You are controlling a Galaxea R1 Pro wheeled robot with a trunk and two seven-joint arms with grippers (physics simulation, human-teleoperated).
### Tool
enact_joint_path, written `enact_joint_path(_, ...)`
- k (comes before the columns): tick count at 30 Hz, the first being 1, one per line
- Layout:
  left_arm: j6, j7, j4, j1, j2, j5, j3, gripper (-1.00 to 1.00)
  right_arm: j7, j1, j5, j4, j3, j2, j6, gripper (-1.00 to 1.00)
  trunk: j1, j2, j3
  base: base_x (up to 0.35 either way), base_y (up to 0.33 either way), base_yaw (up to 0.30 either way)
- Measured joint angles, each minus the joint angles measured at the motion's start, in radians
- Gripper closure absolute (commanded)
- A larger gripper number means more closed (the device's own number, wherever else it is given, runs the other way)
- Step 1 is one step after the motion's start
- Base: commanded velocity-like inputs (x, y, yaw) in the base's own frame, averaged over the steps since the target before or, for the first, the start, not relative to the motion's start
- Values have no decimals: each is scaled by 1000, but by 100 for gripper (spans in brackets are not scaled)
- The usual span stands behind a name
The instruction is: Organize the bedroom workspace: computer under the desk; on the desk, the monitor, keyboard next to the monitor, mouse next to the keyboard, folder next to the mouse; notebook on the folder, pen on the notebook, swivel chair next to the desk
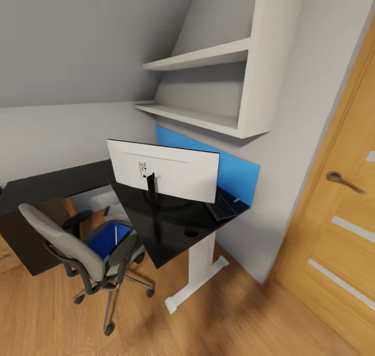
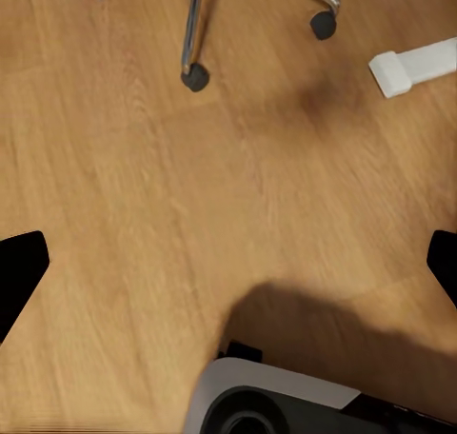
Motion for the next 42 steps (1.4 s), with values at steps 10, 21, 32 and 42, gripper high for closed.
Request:
enact_joint_path(10, -11, 1, -1, 0, 2, 4, 6, -100, 0, 0, 1, 0, 0, -1, 0, -100, 0, 0, 0, 0, 0, 279)
enact_joint_path(21, -12, 1, -1, 0, 1, 3, 8, -100, 0, 0, 1, 0, 0, -5, -1, -100, 0, 0, -2, 0, 0, 190)
enact_joint_path(32, -11, 1, -1, 0, 1, 2, 7, -100, 0, 0, 2, 0, 0, -8, -2, -100, 0, 0, -2, 0, 0, -6)
enact_joint_path(42, -51, 2, -3, 0, 2, 7, 10, -100, 0, 0, 2, 0, 2, -8, 3, -100, 0, 0, -2, 0, 0, 107)
